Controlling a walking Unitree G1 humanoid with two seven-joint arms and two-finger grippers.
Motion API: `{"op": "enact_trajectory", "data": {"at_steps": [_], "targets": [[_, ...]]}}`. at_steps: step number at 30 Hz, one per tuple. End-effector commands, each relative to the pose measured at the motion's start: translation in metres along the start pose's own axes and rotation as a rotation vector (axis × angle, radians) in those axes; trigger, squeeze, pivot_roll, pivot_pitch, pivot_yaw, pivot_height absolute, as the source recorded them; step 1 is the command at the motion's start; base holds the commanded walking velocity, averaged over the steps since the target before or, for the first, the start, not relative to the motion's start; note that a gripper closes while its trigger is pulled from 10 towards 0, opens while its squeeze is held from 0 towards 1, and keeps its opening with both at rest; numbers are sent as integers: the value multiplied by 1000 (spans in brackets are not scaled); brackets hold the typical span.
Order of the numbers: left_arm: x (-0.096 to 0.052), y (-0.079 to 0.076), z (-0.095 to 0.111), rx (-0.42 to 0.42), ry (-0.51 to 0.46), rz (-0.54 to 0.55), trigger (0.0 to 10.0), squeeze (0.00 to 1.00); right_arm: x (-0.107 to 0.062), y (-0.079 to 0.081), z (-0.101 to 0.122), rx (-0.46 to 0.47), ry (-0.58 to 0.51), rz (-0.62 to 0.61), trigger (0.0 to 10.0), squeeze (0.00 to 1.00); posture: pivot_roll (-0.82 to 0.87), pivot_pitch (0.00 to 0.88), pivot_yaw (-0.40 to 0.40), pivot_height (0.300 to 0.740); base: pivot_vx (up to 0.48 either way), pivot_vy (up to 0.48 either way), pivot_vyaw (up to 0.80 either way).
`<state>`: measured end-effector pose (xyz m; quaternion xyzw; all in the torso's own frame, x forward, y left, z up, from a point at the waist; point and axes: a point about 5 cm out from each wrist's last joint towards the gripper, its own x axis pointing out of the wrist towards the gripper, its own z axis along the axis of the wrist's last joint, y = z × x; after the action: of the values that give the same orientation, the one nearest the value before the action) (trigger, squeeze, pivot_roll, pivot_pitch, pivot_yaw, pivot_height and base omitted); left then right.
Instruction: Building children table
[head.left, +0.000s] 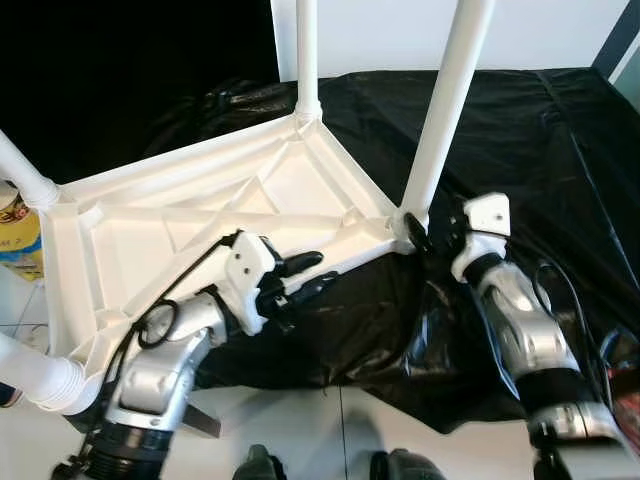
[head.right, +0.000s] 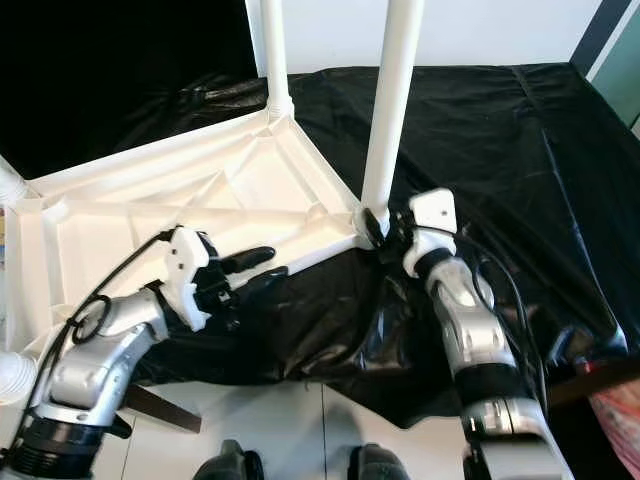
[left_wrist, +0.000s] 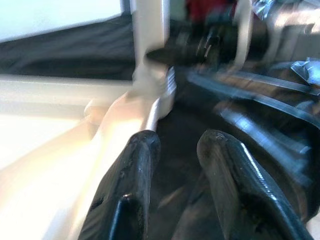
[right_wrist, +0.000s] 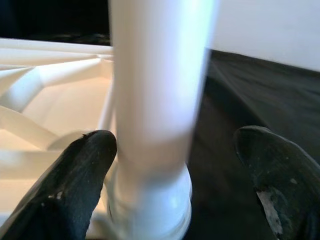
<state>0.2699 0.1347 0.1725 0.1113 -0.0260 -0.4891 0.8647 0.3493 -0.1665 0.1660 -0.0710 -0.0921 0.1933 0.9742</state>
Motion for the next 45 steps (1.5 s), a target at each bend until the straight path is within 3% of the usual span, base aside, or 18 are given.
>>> {"op": "enact_trajectory", "data": {"at_steps": [1,8,9,10,15,23,25,29,32,39,45], "targets": [[-4,1,-5,2,27,-75,10000,0,3,2,-4,-6,10,51,10000,0,33,74,-60,740,0,0,0],[-6,12,-6,7,52,-98,10000,0,14,0,-1,-19,24,94,10000,0,34,74,-61,740,0,0,0],[-6,20,-6,14,67,-104,10000,0,19,-3,0,-17,31,92,9333,0,34,72,-57,740,0,0,0],[-6,28,-6,18,80,-106,10000,0,22,-4,0,-7,36,87,0,0,32,73,-50,740,0,0,0],[-5,39,-1,40,99,-108,10000,0,22,-7,-7,17,51,80,0,0,27,78,-44,740,0,0,0],[-6,42,1,50,99,-112,10000,0,16,-8,-14,34,52,86,0,0,18,80,-36,740,0,0,0],[-5,43,2,57,90,-123,10000,0,-5,-6,-25,52,42,93,0,0,-3,83,-27,740,0,0,0],[-4,43,3,57,86,-128,10000,0,-13,-5,-28,58,38,95,0,0,-5,83,-26,740,0,0,0],[0,37,3,51,63,-155,10000,0,-33,1,-30,88,5,67,0,0,-12,78,-30,740,0,0,0],[2,33,1,46,54,-162,10000,0,-39,7,-30,103,-9,57,0,0,-16,77,-31,740,0,0,0],[4,22,-2,31,28,-141,10000,0,-45,23,-19,152,-60,26,0,0,-9,69,-46,740,0,0,0]]}}
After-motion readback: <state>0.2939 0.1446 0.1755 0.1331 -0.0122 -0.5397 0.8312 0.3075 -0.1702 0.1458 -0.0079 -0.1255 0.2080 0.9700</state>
